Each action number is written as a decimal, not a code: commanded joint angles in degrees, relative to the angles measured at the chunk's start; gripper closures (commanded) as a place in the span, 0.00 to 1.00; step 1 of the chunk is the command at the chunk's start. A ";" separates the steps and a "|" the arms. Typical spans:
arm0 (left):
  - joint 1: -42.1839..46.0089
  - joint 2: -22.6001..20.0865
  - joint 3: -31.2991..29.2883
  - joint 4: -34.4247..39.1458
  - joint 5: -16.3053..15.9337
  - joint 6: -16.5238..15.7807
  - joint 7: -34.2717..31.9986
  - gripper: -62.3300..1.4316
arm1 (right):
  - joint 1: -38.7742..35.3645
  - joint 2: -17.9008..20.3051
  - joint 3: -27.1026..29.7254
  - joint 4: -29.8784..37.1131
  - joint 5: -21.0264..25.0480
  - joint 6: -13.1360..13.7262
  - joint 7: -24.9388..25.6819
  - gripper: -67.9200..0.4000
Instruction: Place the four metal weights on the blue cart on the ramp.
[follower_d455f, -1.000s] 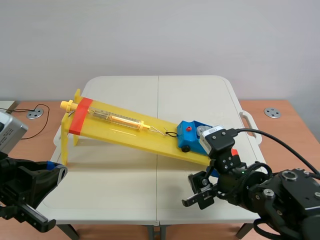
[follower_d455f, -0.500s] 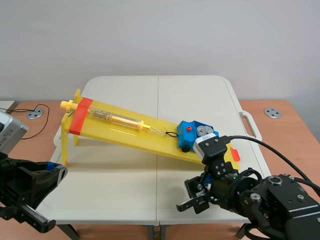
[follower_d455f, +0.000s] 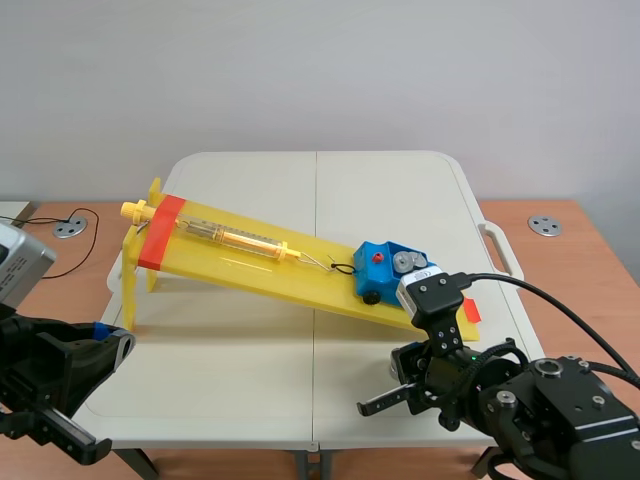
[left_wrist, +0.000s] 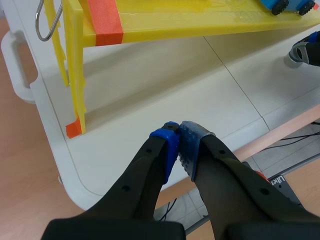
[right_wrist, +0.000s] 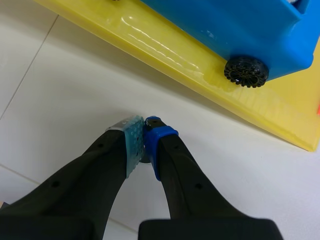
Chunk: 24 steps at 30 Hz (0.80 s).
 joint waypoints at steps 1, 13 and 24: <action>-0.33 0.61 -0.79 2.64 -2.95 -1.44 -5.51 0.93 | 3.85 0.66 -0.22 3.15 0.50 -0.63 2.56 0.98; -0.33 0.61 -0.79 2.64 -2.95 -1.44 -5.51 0.93 | -8.87 8.11 4.81 30.01 9.14 0.63 -2.99 0.98; -0.33 0.61 -0.79 2.64 -2.95 -1.44 -5.51 0.93 | -14.75 9.07 14.58 45.79 15.98 4.24 -8.44 0.98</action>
